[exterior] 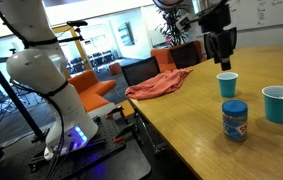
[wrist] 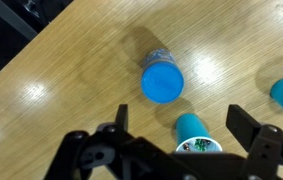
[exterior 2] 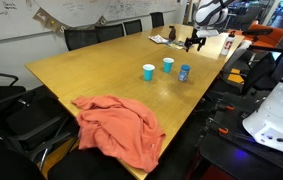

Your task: Pour the sweets in the right cup onto the table then put two sweets in the left cup

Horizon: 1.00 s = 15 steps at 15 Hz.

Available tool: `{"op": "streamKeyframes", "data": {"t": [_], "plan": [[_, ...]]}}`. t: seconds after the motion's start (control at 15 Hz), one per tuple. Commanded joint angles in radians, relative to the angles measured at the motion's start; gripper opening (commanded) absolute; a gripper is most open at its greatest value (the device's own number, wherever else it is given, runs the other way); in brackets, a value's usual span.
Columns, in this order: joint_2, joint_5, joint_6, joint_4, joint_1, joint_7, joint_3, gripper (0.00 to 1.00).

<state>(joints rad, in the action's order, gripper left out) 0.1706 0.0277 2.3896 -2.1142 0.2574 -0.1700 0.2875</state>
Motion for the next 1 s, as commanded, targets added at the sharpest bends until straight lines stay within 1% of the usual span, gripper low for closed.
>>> {"op": "streamKeyframes", "data": {"t": [0.0, 0.2, 0.33, 0.47, 0.73, 0.93], "plan": [[0.17, -0.064, 0.079, 0.151, 0.028, -0.068, 0.008, 1.0], [0.276, -0.11, 0.155, 0.24, 0.038, -0.14, 0.013, 1.0], [0.341, -0.126, 0.198, 0.294, 0.031, -0.196, 0.021, 1.0], [0.396, -0.131, 0.215, 0.342, 0.025, -0.243, 0.028, 1.0], [0.476, -0.142, 0.196, 0.417, 0.017, -0.309, 0.03, 1.0], [0.517, -0.156, 0.193, 0.452, 0.012, -0.335, 0.026, 1.0]]}}
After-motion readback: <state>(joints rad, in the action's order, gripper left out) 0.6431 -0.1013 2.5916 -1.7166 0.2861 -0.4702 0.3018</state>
